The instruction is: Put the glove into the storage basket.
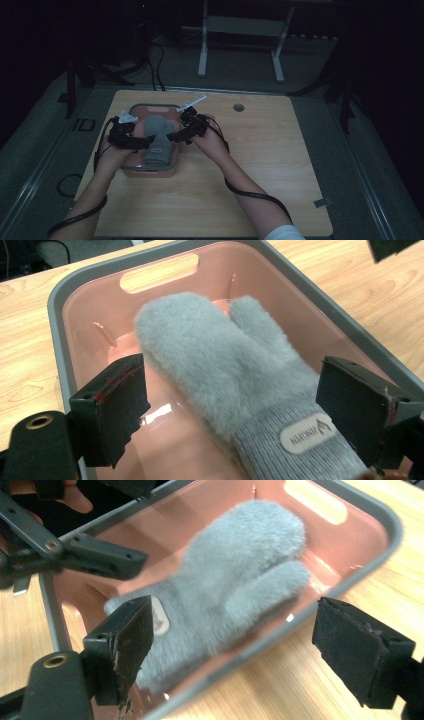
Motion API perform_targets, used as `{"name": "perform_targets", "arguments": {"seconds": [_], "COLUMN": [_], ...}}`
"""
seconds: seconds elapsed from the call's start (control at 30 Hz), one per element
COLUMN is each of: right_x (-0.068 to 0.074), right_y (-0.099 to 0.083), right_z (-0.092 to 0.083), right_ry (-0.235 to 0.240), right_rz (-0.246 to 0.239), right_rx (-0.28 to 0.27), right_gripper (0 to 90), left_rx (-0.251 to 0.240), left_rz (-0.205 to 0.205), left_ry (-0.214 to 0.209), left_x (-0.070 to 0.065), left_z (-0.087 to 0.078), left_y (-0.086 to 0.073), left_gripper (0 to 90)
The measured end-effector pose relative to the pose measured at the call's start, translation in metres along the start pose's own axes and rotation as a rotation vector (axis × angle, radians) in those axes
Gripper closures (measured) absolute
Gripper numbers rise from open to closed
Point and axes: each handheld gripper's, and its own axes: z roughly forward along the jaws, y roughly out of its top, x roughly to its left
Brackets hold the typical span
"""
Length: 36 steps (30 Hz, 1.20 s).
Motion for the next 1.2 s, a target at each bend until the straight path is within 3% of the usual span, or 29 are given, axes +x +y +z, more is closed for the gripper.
{"name": "perform_targets", "arguments": {"seconds": [0.13,0.4,0.43,0.8,0.83,0.87,0.9,0.93,1.03,1.2], "right_x": [-0.004,-0.009,-0.01,-0.012,-0.012,-0.012,-0.013,-0.013,-0.015,-0.016], "right_y": [-0.01,-0.034,-0.044,-0.081,-0.085,-0.085,-0.093,-0.093,-0.107,-0.119], "right_z": [-0.011,-0.034,-0.043,-0.076,-0.078,-0.078,-0.083,-0.083,-0.09,-0.097], "right_ry": [-0.011,-0.023,-0.026,-0.021,-0.021,-0.021,-0.016,-0.016,-0.018,-0.025], "right_rz": [-0.007,-0.033,-0.032,-0.048,-0.048,-0.048,-0.049,-0.049,-0.046,-0.057], "right_rx": [-0.006,-0.018,-0.033,-0.049,-0.049,-0.049,-0.05,-0.05,-0.05,-0.043], "right_gripper": [16.5,16.4,16.5,16.5,16.5,16.5,16.5,16.5,16.5,16.5], "left_rx": [-0.007,-0.051,-0.064,-0.099,-0.112,-0.112,-0.121,-0.121,-0.123,-0.12], "left_rz": [0.02,0.042,0.049,0.126,0.158,0.158,0.162,0.162,0.19,0.206], "left_ry": [-0.007,-0.06,-0.084,-0.181,-0.182,-0.182,-0.22,-0.22,-0.267,-0.301], "left_x": [-0.006,-0.025,-0.034,-0.077,-0.087,-0.087,-0.096,-0.096,-0.113,-0.127], "left_z": [-0.005,-0.016,-0.019,-0.022,-0.021,-0.021,-0.02,-0.02,-0.014,-0.007], "left_y": [-0.002,-0.002,-0.002,0.001,0.001,0.001,0.0,0.0,-0.002,-0.005], "left_gripper": [13.6,13.6,13.6,13.6,13.6,13.6,13.6,13.6,13.6,13.6]}}
